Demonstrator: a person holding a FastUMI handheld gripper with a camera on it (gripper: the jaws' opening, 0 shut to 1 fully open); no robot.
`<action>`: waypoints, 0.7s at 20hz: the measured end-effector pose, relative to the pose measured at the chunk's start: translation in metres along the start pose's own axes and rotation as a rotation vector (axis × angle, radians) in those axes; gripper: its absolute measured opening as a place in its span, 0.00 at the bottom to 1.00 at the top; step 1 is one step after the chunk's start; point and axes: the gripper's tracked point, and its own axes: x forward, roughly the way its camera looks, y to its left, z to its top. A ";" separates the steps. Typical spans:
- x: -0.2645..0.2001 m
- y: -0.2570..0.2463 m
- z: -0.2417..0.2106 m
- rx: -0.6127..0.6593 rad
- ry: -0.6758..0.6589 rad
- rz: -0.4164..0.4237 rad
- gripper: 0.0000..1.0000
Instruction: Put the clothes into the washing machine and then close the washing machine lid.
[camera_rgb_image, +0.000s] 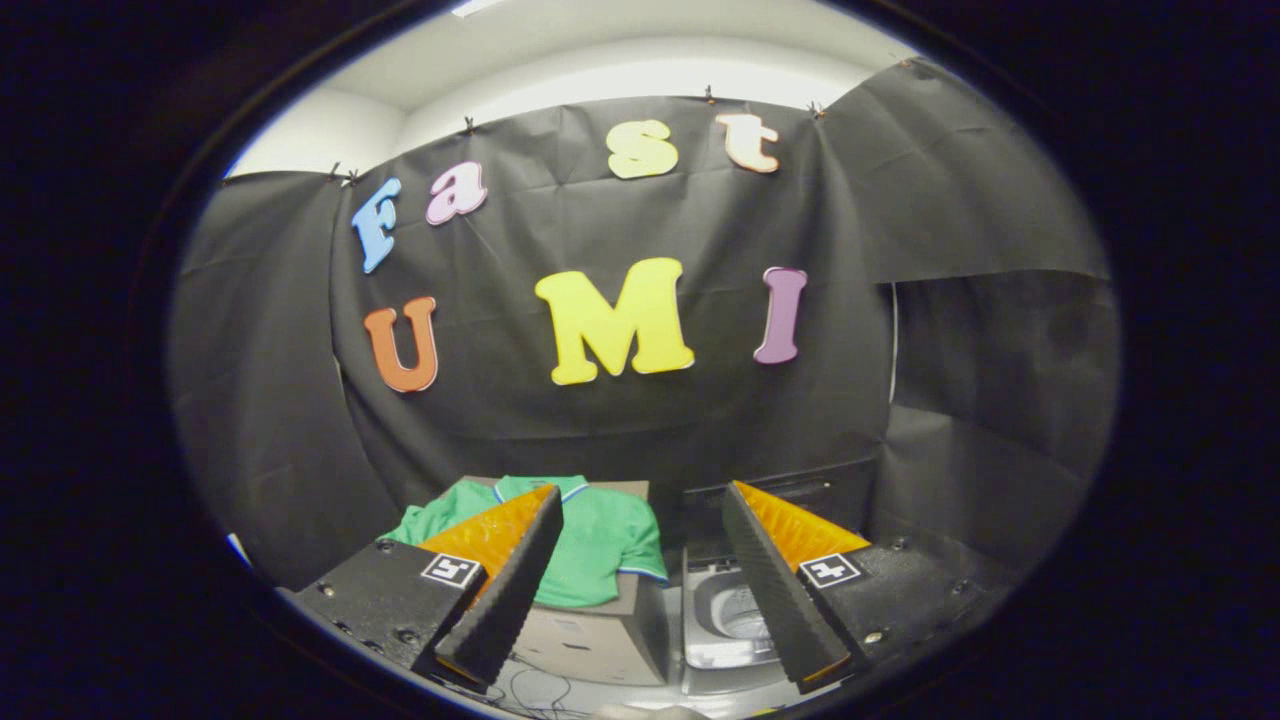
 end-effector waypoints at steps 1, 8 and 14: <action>0.015 0.012 0.000 0.005 0.015 0.020 1.00; 0.108 0.087 -0.025 -0.004 0.141 0.092 1.00; 0.163 0.142 -0.082 -0.023 0.296 0.110 1.00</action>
